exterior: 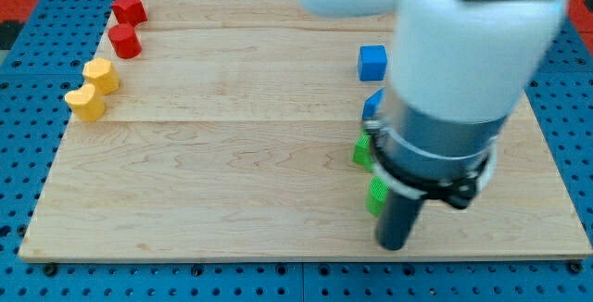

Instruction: Push the green circle slightly left and then down

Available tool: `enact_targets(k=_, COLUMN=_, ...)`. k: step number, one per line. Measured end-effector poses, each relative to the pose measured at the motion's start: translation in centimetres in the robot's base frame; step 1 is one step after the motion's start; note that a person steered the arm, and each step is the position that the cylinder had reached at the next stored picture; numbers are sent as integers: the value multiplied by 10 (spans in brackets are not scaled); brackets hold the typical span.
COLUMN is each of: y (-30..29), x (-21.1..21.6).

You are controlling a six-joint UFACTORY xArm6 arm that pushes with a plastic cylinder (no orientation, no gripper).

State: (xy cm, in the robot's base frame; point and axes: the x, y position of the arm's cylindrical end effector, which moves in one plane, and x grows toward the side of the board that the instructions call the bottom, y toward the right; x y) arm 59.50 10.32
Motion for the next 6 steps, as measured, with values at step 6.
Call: enact_targets(k=6, y=-102, x=-71)
